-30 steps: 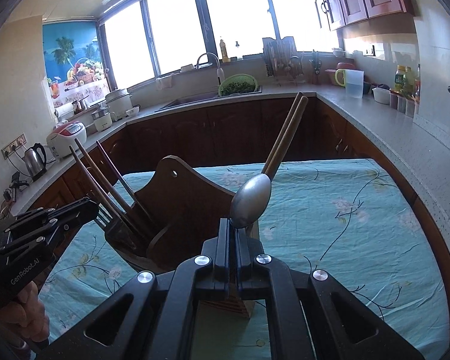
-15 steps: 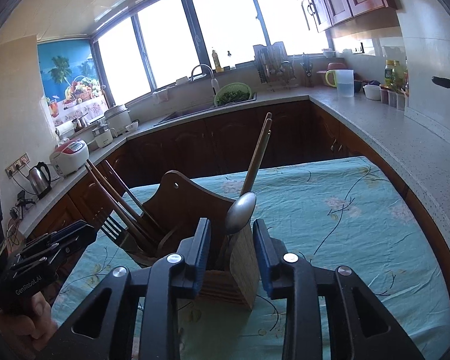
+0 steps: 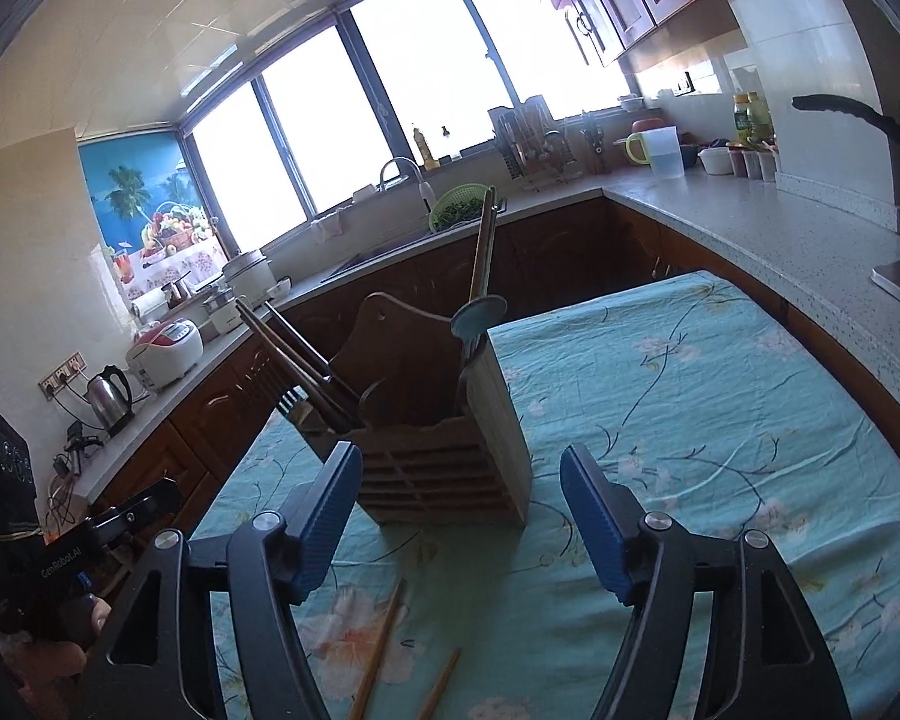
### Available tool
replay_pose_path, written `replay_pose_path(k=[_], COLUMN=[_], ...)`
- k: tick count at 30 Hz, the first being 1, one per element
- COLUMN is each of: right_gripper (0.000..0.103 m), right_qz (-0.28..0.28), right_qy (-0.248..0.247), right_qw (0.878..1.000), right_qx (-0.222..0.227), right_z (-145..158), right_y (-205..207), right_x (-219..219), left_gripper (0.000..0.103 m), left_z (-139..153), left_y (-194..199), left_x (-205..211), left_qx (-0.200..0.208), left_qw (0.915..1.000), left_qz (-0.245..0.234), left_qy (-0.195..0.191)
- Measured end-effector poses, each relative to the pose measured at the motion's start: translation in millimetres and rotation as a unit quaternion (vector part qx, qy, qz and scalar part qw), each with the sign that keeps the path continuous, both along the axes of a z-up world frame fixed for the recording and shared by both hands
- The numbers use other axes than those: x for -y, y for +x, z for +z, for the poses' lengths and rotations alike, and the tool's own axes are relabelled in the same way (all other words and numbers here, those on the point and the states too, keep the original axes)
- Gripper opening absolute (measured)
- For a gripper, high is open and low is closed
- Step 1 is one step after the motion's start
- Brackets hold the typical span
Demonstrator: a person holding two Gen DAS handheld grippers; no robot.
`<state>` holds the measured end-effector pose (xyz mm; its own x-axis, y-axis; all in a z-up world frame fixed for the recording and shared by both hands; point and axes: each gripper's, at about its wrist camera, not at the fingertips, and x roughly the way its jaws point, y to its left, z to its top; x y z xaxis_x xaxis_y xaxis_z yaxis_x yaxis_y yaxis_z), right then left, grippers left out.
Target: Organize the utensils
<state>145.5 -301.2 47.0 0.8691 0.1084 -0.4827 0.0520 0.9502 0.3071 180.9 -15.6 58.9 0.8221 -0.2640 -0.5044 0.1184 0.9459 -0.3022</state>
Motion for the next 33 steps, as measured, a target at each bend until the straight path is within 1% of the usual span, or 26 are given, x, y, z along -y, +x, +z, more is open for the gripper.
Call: replay_pose_path(k=[7, 9, 12, 16, 20, 23, 25, 26, 27, 28, 29, 30, 31, 33], right_gripper=[0.074, 0.075, 0.077, 0.077, 0.077, 0.077, 0.08, 0.086, 0.094, 0.099, 0.103, 0.103, 0.103, 0.103], right_qz=[-0.002, -0.002, 0.003, 0.006, -0.001, -0.008, -0.013, -0.015, -0.018, -0.021, -0.025, -0.031, -0.038, -0.044], right_qy=[0.015, 0.013, 0.01, 0.002, -0.013, -0.032, -0.048, -0.057, -0.065, -0.073, -0.082, -0.092, -0.105, -0.132], right_qw=[1.0, 1.0, 1.0, 1.0, 1.0, 0.999, 0.998, 0.997, 0.995, 0.993, 0.99, 0.986, 0.982, 0.975], right_qx=[-0.011, -0.011, -0.013, -0.015, 0.0, 0.022, 0.041, 0.054, 0.07, 0.089, 0.112, 0.135, 0.153, 0.173], right_z=[-16.8, -20.0, -25.7, -33.3, -38.2, -35.9, -29.2, -23.6, -17.5, -11.3, -6.1, -2.3, -0.5, -2.6], right_y=[-36.4, -46.5, -60.0, -77.0, -97.0, -113.0, -123.7, -129.2, -135.6, -143.2, -152.1, -161.8, -170.6, -183.4], right_x=[-9.0, -13.0, -19.2, -29.4, -36.3, -41.5, -44.4, -46.3, -47.7, -48.8, -50.5, -52.9, -55.9, -61.9], left_gripper=[0.077, 0.077, 0.077, 0.077, 0.077, 0.077, 0.077, 0.079, 0.081, 0.088, 0.092, 0.098, 0.102, 0.102], left_z=[-8.2, -10.6, -14.7, -20.3, -24.7, -26.2, -22.8, -19.6, -16.7, -14.8, -12.6, -13.5, -15.6, -21.1], left_y=[-43.0, -51.6, -66.2, -82.9, -99.9, -114.0, -123.2, -128.8, -135.9, -144.1, -151.9, -160.8, -169.1, -182.5], left_x=[-13.2, -17.5, -18.2, -22.0, -21.6, -18.4, -16.9, -16.3, -15.8, -14.5, -13.0, -11.7, -10.7, -7.9], left_qx=[-0.011, -0.014, -0.017, -0.02, -0.015, -0.002, 0.01, 0.02, 0.034, 0.049, 0.063, 0.077, 0.089, 0.101], left_qw=[0.9998, 0.9997, 0.9997, 0.9996, 0.9997, 0.9996, 0.9992, 0.9988, 0.9981, 0.9968, 0.995, 0.9929, 0.9909, 0.9881], left_qz=[0.017, 0.015, 0.015, 0.017, 0.017, 0.02, 0.022, 0.022, 0.026, 0.033, 0.043, 0.053, 0.061, 0.071], left_qy=[-0.01, -0.012, -0.006, -0.006, 0.004, 0.021, 0.033, 0.037, 0.044, 0.054, 0.064, 0.074, 0.08, 0.091])
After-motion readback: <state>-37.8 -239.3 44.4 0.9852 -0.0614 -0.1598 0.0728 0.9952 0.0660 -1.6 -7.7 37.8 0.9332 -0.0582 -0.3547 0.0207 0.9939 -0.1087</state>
